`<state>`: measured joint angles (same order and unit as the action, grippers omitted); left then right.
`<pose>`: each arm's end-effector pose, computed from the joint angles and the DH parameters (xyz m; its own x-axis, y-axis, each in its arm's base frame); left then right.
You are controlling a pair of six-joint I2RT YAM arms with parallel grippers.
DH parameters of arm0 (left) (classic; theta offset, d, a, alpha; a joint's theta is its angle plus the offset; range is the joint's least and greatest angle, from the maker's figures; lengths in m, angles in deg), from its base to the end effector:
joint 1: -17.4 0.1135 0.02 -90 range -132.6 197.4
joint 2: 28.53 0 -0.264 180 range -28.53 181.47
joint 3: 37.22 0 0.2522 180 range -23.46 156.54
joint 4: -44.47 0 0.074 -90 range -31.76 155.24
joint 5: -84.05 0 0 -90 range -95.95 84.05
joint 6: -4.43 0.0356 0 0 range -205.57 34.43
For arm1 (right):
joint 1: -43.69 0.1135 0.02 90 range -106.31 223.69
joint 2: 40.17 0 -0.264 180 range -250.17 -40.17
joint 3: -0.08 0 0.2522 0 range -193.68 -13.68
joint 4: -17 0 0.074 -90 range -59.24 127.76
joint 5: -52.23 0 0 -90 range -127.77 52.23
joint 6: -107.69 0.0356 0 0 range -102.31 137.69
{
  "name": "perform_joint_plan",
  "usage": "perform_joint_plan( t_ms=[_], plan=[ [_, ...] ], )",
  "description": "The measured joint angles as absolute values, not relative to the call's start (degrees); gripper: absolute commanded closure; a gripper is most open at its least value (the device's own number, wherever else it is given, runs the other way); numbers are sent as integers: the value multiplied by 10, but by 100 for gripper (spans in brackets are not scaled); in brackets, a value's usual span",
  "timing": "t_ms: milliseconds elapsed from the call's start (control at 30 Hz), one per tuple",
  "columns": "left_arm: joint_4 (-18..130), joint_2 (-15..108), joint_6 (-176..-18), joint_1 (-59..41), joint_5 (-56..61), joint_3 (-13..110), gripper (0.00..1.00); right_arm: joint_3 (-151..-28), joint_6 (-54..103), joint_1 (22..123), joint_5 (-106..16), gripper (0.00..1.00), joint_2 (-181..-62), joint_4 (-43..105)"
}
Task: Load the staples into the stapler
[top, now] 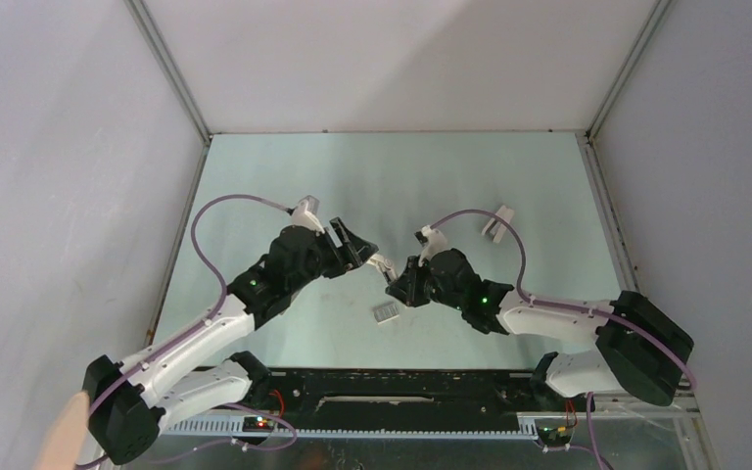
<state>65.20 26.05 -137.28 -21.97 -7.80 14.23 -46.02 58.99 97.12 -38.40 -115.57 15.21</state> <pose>0.1701 -0.1381 0.2705 -0.6735 -0.4622 -0.5769 0.1333 0.6918 -0.7097 0.1609 0.2176 0.1949 -0.7406 0.1093 -0.6630 -0.4261 0.6865 0.5892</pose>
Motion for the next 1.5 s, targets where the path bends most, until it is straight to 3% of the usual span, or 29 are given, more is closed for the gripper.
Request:
perform_joint_plan(
  t_ms=[433,733,1067,1133,1233,1300,1367,1500],
  plan=[
    [653,274,-1423,-220,-128,137,52,-461,598,970,-410,100,-1209,81],
    [658,275,-1441,-220,-147,121,56,-461,596,970,-422,100,-1234,48],
    [660,285,-1459,-220,-150,111,84,-461,592,972,-432,99,-1249,30],
    [661,285,-1461,-220,-154,112,87,-461,590,971,-432,87,-1249,29],
    [674,285,-1460,-221,-159,119,90,-461,583,971,-431,58,-1249,28],
    [689,287,-1455,-221,-170,128,91,-462,575,971,-427,44,-1248,32],
    [704,294,-1455,-221,-185,138,91,-462,569,971,-421,34,-1244,41],
    [739,320,-1452,-222,-210,169,91,-463,552,971,-384,26,-1200,96]
  ],
)
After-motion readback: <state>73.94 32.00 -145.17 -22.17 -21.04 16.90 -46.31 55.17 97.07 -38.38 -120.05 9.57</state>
